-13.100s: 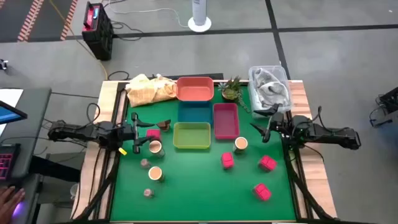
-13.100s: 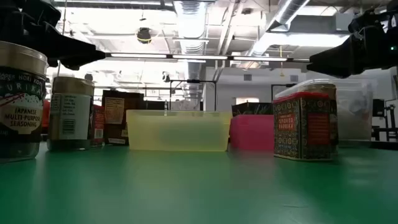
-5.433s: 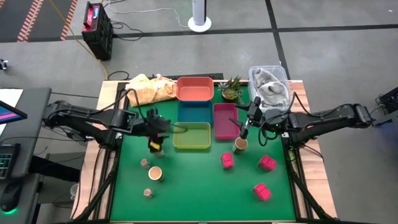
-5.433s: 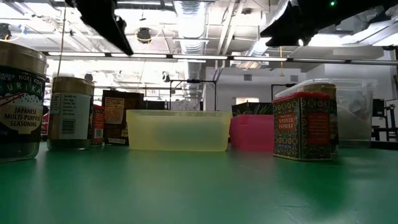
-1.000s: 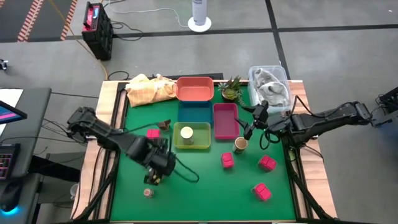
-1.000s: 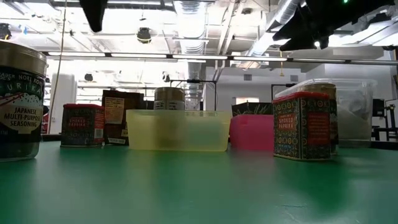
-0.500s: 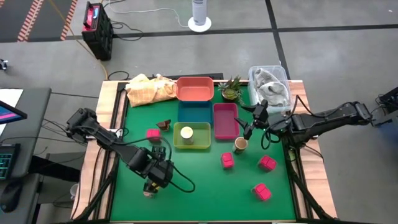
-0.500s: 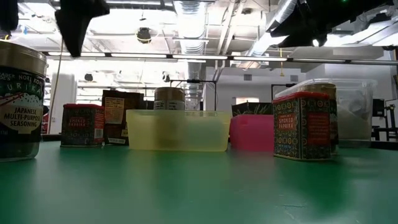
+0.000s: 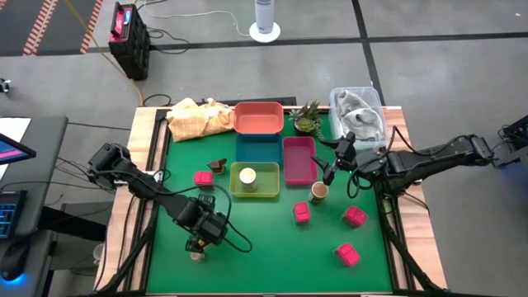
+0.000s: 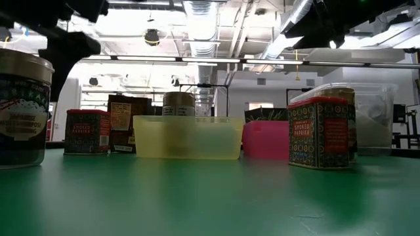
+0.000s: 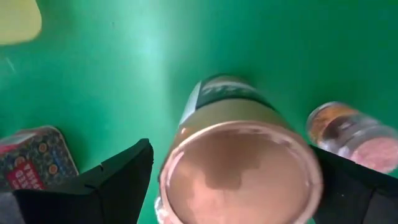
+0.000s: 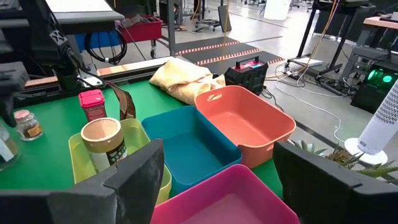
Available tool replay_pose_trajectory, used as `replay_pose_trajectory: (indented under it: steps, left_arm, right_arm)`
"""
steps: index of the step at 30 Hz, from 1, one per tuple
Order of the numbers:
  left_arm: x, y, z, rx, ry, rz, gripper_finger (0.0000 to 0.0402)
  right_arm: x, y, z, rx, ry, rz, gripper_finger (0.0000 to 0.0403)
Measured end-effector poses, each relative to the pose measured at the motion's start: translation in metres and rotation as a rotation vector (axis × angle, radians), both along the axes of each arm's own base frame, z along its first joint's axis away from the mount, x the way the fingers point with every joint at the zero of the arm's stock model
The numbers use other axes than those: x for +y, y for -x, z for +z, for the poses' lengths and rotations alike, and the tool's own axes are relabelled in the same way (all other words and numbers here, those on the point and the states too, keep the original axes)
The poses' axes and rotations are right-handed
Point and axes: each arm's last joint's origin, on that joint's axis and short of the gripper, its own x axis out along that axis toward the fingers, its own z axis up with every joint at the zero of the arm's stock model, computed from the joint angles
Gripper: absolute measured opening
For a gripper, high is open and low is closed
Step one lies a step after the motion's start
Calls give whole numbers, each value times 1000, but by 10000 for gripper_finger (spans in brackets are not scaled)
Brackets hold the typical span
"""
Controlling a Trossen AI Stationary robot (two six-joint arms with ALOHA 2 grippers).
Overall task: Sort spices by type
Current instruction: Put the left brown seasoning bottle into the yellow bin
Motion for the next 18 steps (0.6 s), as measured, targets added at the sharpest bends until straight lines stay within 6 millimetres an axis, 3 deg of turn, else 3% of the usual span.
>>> replay_pose_trajectory:
  steps: [7,18]
  left_arm:
    - [2,2,-15,4,16,0,343]
    - [21,-13,-16,-22,50,-19,271]
  right_arm:
    - [0,0,0,0,0,0,327]
    - [0,0,1,-10,-7,1,327]
